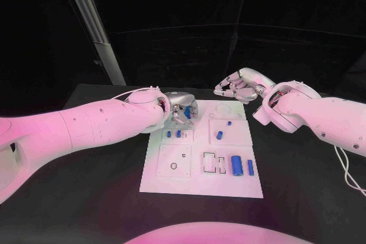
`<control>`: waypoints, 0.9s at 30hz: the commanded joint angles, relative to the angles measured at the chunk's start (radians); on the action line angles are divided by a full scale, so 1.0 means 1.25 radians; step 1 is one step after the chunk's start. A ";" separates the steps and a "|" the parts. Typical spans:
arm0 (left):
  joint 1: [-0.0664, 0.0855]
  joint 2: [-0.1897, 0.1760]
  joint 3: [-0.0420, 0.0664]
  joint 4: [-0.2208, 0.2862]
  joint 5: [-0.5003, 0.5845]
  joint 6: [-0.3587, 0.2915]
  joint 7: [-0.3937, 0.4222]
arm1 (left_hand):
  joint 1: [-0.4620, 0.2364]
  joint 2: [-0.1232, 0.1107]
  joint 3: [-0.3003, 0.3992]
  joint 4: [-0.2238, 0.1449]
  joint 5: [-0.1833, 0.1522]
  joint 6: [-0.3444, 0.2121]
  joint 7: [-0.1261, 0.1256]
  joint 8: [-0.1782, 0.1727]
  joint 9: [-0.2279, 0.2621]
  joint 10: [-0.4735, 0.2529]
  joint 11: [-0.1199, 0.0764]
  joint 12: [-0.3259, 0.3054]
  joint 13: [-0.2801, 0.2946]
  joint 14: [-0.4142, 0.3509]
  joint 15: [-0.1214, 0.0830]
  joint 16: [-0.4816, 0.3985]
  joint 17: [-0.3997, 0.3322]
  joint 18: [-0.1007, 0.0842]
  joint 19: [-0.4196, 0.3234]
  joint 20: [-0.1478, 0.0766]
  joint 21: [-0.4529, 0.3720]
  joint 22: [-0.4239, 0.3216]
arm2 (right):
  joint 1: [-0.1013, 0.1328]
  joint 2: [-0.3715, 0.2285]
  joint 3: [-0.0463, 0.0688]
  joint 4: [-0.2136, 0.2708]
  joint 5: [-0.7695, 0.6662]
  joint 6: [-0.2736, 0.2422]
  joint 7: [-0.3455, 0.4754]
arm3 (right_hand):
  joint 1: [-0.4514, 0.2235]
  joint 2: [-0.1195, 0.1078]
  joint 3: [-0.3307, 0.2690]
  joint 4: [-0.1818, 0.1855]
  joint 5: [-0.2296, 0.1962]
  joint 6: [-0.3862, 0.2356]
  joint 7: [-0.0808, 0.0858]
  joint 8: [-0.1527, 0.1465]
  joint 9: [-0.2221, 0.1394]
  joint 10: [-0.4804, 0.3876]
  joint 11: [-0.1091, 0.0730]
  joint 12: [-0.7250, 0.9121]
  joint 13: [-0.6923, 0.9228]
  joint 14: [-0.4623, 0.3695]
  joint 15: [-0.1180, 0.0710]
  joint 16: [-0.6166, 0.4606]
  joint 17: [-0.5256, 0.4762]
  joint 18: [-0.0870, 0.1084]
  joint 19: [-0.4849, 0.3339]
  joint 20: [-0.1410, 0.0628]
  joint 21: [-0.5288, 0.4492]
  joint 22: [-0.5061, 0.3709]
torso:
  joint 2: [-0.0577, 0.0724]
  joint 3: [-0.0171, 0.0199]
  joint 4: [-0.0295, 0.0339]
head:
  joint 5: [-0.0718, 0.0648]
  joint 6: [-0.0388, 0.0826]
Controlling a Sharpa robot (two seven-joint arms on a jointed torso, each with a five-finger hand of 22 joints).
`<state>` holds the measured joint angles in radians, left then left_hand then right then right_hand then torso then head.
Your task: Assemble the parts on the task board
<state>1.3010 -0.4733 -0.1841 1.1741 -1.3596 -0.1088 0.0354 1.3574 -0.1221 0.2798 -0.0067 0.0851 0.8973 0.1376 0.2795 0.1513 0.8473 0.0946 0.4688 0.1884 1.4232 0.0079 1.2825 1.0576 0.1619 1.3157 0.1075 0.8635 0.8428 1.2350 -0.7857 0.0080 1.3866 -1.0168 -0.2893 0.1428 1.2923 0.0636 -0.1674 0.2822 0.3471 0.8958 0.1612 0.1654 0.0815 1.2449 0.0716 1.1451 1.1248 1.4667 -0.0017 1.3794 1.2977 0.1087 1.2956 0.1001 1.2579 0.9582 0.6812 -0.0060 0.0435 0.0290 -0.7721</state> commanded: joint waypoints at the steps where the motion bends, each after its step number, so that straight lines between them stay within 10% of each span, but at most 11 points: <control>1: 0.000 0.005 0.000 -0.008 -0.058 0.045 -0.013 | 0.005 0.005 -0.007 -0.002 -0.004 0.006 0.002 -0.006 -0.004 0.003 0.000 -0.004 -0.006 0.010 0.000 0.010 0.009 -0.012 0.012 0.000 0.014 0.013 | 0.002 0.002 0.000 0.002 -0.002 0.001 0.004 | 0.007 0.003 -0.004 0.002 0.003 -0.004 -0.003 0.003 0.000 -0.003 0.000 0.001 -0.001 0.036 -0.005 -0.002 0.000 0.006 -0.003 -0.002 -0.003 0.000 | 0.000 -0.0004 -0.0001 | 0.001 0.000; 27: -0.014 0.039 -0.001 -0.052 -0.083 0.058 -0.024 | 0.013 0.034 0.021 -0.005 -0.002 0.054 -0.004 -0.019 -0.028 0.064 -0.008 -0.023 -0.053 0.028 -0.006 0.039 0.020 -0.024 0.044 -0.006 0.090 0.090 | 0.002 0.008 0.000 0.004 -0.010 0.000 0.002 | 0.007 0.003 -0.004 0.002 0.003 -0.004 -0.003 0.003 0.000 -0.003 0.000 0.001 -0.001 0.036 -0.005 -0.002 0.000 0.006 -0.003 -0.002 -0.003 0.000 | -0.001 -0.0004 0.0015 | 0.000 -0.007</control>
<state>1.2863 -0.4277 -0.1840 1.1118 -1.4501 -0.0394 0.0078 1.3744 -0.0850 0.2997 -0.0123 0.0851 0.9562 0.1321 0.2605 0.1185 0.9212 0.0857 0.4441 0.1256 1.4537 0.0012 1.3275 1.0826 0.1468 1.3639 0.1003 0.9712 0.9525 1.2350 -0.7761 0.0080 1.3903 -1.0257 -0.2897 0.1415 1.2923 0.0636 -0.1674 0.2822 0.3472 0.8958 0.1612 0.1654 0.0815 1.2450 0.0716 1.1451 1.1249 1.4667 -0.0016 1.3794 1.2977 0.1086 1.2956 0.1001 1.2579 0.9583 0.6800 -0.0061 0.0453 0.0297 -0.7804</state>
